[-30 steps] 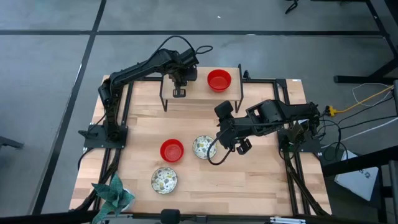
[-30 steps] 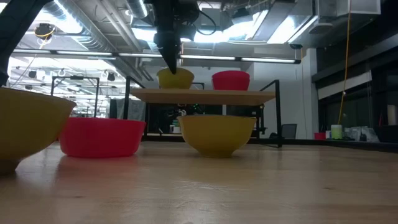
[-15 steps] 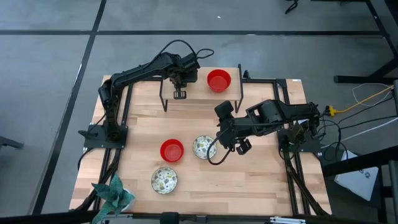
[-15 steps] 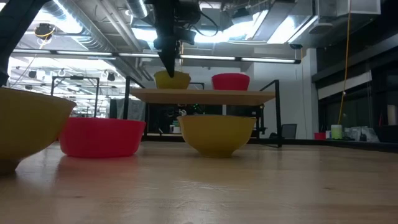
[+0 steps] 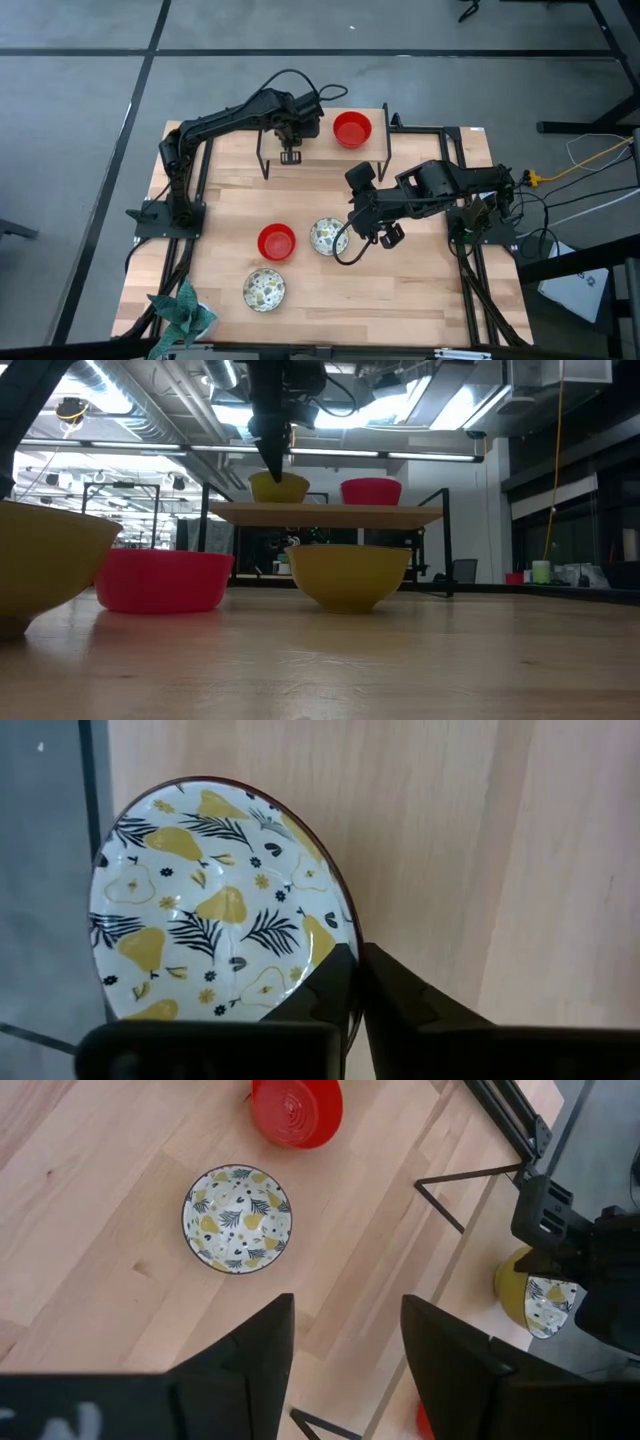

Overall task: Pick & Place Mini bowls
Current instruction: Put the right white patterned bowl on the shelf, then stack the red bowl on top of the red bowl on the shelf

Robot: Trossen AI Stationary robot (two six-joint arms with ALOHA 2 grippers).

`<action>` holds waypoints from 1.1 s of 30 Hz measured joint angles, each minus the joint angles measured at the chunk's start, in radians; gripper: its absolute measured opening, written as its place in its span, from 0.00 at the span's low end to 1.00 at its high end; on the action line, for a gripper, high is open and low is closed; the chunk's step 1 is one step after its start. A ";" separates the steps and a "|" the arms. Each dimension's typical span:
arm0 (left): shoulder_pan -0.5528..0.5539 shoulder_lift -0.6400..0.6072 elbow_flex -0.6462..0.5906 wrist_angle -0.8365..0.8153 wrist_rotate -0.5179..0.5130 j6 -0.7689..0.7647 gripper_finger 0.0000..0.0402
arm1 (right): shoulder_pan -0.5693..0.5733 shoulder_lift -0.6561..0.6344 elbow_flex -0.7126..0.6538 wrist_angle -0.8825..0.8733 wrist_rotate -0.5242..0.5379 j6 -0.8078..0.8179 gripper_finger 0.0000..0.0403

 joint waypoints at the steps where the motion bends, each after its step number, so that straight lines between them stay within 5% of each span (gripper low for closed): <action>1: 0.000 0.000 0.000 -0.002 0.003 -0.003 0.05 | 0.000 0.000 0.000 0.000 0.000 0.000 0.46; 17: -0.007 -0.004 -0.001 -0.004 0.049 0.004 0.22 | 0.000 0.000 0.000 0.000 0.000 0.000 0.46; 24: -0.020 -0.030 0.000 -0.067 -0.022 0.012 0.34 | 0.000 0.000 0.000 0.000 0.000 0.000 0.46; 33: -0.092 -0.159 0.000 -0.080 -0.002 -0.016 0.38 | 0.000 0.000 0.000 0.000 -0.001 -0.005 0.46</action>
